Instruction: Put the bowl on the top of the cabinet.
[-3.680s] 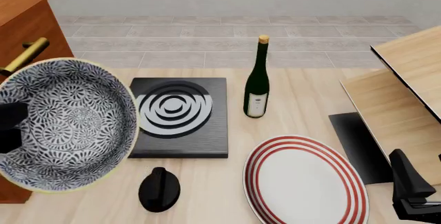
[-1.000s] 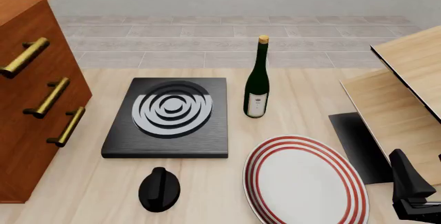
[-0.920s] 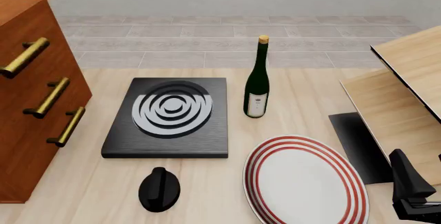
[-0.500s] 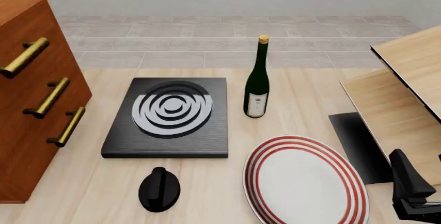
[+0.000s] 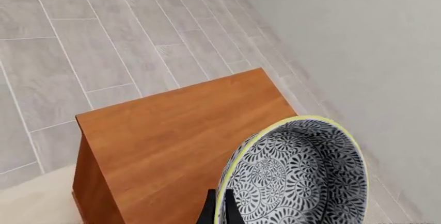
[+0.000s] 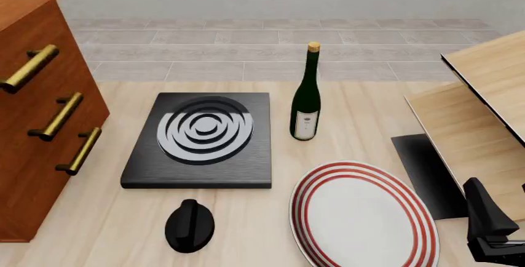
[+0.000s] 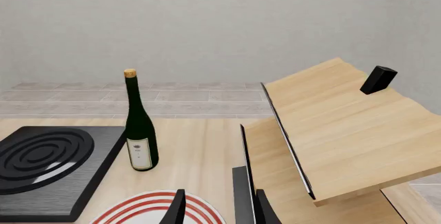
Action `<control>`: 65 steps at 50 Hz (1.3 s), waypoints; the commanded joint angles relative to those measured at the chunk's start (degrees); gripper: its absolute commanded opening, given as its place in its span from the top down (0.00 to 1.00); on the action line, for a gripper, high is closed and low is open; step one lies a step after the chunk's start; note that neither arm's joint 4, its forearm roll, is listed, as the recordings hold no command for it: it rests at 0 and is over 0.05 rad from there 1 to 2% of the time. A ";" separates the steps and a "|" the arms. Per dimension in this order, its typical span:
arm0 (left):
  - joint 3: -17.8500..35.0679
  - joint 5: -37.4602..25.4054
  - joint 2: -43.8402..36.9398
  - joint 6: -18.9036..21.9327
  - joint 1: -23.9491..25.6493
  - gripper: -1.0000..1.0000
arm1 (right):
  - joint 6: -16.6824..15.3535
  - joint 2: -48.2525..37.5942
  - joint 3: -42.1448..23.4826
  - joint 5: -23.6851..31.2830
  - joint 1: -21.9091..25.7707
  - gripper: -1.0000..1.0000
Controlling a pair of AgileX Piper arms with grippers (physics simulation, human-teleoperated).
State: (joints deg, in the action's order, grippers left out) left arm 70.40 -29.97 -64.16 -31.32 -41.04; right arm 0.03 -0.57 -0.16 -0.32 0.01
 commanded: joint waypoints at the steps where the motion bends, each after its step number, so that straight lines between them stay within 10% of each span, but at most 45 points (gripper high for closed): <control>1: 0.25 0.26 -0.78 1.43 -0.42 1.00 | 0.00 0.00 0.00 0.00 0.00 0.00; 28: 0.28 0.44 -2.54 3.88 -1.96 1.00 | 0.01 0.00 0.00 0.00 0.01 0.00; 29: 0.26 0.51 -2.30 4.35 -1.87 0.00 | 0.01 0.01 0.00 0.00 0.00 0.00; 65: 1.77 -0.32 4.15 3.57 -1.87 0.00 | -0.01 0.00 0.00 0.00 0.00 0.00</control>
State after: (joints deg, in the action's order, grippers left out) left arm 71.36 -29.70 -62.81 -27.10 -42.88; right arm 0.03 -0.57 -0.16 -0.32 0.01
